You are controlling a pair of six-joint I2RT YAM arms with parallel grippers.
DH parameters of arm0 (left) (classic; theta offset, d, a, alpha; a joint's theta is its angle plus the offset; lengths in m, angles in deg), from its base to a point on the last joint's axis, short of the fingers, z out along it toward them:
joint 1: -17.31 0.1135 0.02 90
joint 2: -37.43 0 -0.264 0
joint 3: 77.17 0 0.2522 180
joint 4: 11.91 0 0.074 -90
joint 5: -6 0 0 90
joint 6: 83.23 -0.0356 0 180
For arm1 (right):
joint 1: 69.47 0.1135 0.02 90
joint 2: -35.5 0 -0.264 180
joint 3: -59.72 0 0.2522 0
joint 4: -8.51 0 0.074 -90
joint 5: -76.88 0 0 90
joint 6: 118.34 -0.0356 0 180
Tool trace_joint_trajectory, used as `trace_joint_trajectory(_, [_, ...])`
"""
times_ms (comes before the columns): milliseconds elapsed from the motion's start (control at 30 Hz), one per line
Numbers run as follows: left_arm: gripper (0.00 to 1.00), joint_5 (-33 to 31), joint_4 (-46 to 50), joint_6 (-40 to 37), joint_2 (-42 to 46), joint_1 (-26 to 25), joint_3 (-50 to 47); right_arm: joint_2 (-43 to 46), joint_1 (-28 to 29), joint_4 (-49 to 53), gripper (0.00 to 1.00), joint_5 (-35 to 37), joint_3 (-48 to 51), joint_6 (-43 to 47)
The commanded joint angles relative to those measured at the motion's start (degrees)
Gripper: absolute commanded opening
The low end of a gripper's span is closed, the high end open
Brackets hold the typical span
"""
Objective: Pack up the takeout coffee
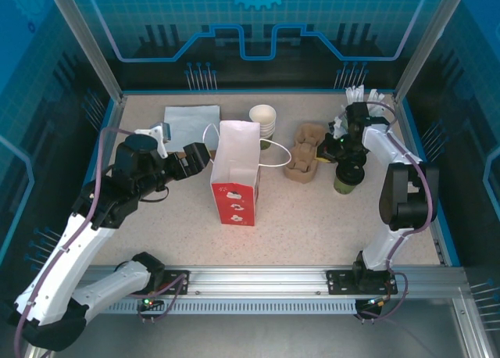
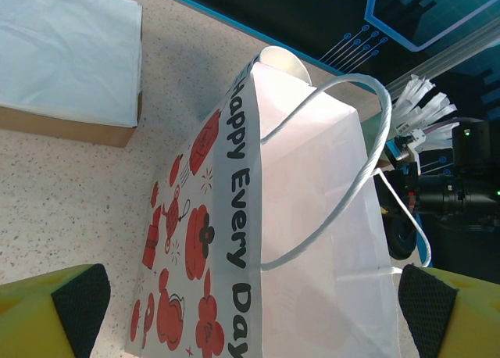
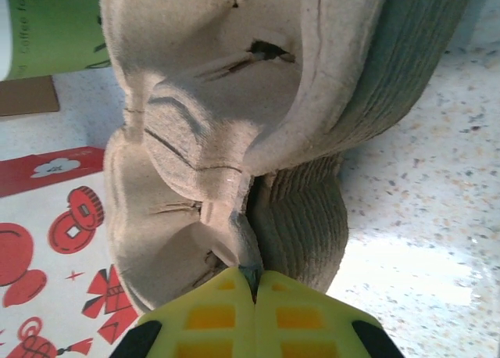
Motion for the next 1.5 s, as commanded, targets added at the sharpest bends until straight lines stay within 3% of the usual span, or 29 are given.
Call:
trace_joint_trajectory(0, [0.99,1.6,-1.5,-1.9,-0.1,-0.4,2.2,0.1,0.3,-4.2,0.00,-6.0,2.0,-4.0])
trace_joint_trajectory(233, [0.99,6.9,-3.6,-5.6,-1.5,-0.5,4.2,1.7,0.0,-6.6,0.00,-9.5,4.6,-7.3])
trace_joint_trajectory(533, [0.91,6.4,-4.5,-11.7,-2.5,-4.7,6.9,3.6,-1.4,-8.9,0.00,-14.3,7.7,-10.8])
trace_joint_trajectory(800, [0.89,1.2,-3.7,-15.7,-6.3,-11.6,10.2,5.6,-2.5,-10.3,0.00,-16.6,8.3,-12.0])
trace_joint_trajectory(1200, [0.88,-3.1,-3.3,-19.3,-9.3,-15.7,13.2,6.1,-4.1,-12.1,0.00,-18.7,12.0,-12.5])
trace_joint_trajectory(1467, [0.87,-10.0,-1.2,-26.2,-15.0,-24.3,19.1,8.5,-6.5,-14.1,0.00,-21.3,14.7,-14.2])
